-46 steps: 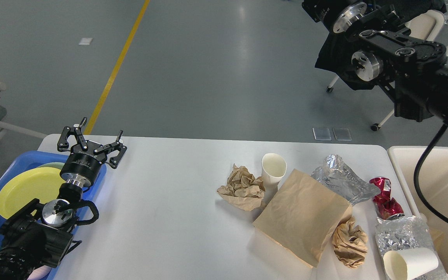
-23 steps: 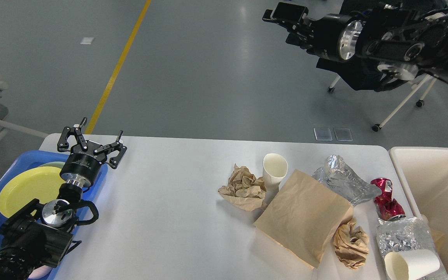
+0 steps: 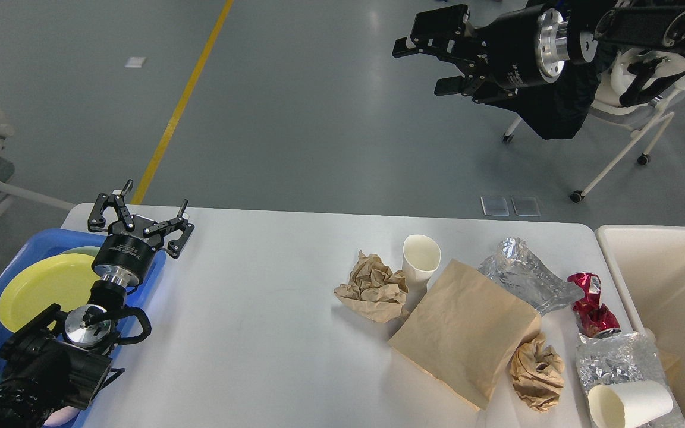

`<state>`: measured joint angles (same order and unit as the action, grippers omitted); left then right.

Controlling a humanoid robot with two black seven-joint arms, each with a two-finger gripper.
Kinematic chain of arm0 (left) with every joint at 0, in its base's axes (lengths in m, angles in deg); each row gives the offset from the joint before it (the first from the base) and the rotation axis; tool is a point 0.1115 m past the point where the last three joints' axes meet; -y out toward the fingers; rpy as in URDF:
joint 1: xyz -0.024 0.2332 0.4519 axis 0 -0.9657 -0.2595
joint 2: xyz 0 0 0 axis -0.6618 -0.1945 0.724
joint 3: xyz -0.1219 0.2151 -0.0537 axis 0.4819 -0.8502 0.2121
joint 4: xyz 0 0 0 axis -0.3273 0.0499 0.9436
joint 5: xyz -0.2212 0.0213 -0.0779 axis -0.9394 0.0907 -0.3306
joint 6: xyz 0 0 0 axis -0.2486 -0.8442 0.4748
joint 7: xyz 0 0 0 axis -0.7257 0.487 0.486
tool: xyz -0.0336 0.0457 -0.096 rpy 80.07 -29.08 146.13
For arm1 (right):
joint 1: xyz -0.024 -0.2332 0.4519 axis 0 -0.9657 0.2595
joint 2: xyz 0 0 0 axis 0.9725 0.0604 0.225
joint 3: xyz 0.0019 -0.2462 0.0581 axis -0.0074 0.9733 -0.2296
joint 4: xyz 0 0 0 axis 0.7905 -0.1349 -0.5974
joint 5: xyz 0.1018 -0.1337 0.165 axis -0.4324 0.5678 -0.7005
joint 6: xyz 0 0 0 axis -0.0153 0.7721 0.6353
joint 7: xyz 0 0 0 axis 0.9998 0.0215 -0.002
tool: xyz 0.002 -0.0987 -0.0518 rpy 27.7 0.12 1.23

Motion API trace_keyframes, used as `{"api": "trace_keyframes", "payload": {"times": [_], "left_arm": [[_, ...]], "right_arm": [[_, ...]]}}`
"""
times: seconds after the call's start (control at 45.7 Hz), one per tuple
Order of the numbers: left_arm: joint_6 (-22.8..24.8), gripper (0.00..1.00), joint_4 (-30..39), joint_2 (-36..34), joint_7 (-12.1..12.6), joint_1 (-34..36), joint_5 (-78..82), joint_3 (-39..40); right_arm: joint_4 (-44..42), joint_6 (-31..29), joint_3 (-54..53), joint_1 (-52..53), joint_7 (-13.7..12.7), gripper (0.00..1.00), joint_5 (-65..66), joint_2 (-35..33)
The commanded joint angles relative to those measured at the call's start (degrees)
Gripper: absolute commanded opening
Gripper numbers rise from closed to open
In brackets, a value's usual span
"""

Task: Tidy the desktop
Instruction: 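Lower the right gripper toward the brown paper bag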

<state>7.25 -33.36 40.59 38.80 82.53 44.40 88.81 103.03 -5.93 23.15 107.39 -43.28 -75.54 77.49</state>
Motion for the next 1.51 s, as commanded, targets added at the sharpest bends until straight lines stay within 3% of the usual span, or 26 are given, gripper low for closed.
{"api": "trace_keyframes", "payload": {"times": [0.0,0.831,1.006,1.268,1.399,1.487], "left_arm": [[0.0,1.00,0.0,0.0,0.0,0.0,0.0,0.0],[0.0,1.00,0.0,0.0,0.0,0.0,0.0,-0.1],[0.0,1.00,0.0,0.0,0.0,0.0,0.0,-0.1],[0.0,1.00,0.0,0.0,0.0,0.0,0.0,0.0],[0.0,1.00,0.0,0.0,0.0,0.0,0.0,-0.1],[0.0,1.00,0.0,0.0,0.0,0.0,0.0,-0.1]], "right_arm": [[0.1,-0.4,0.0,0.3,0.1,1.00,0.0,0.0],[0.4,-1.0,-0.5,0.4,0.0,1.00,0.0,-0.1],[4.9,-2.6,-2.3,0.6,0.1,1.00,0.0,-0.1],[5.0,-5.0,-2.8,0.9,0.3,1.00,0.1,0.1],[5.1,-9.8,-2.4,1.0,-0.5,1.00,2.5,0.3],[6.6,-11.9,-2.4,1.2,-3.2,1.00,7.1,0.9]]}}
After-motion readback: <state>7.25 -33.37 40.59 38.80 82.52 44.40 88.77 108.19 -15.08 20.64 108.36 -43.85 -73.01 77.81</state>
